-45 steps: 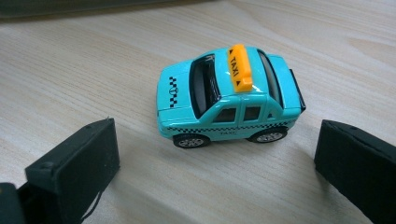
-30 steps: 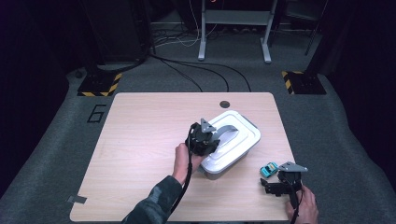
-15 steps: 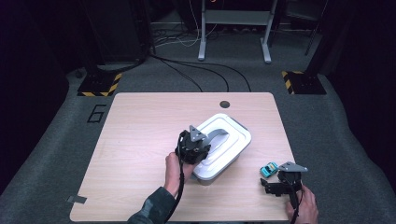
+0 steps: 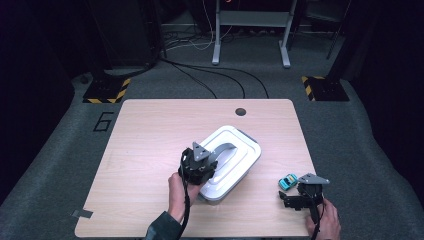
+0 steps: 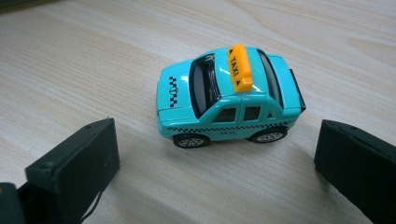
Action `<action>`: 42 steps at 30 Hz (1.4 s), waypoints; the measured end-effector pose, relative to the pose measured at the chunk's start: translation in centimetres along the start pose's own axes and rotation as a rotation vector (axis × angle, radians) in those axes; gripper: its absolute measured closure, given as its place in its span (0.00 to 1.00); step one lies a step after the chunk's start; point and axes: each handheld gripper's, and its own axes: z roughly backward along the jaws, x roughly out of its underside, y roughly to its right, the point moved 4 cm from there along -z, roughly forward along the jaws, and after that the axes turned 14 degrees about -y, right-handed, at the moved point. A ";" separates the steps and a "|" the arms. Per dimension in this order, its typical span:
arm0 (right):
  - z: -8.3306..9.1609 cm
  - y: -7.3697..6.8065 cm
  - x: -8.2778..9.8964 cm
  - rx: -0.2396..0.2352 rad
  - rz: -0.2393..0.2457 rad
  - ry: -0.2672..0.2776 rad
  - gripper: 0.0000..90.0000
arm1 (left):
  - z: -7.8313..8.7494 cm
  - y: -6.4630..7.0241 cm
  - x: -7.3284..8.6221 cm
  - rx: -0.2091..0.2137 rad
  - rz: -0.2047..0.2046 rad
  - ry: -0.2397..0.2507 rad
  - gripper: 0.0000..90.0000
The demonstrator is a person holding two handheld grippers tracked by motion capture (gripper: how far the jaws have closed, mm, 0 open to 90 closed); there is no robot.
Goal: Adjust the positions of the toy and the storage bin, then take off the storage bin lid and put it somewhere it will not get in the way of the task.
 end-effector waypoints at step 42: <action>0.0 0.0 0.0 -0.002 0.000 0.001 0.00 | -0.4 1.3 -2.9 0.071 -0.042 -0.093 0.01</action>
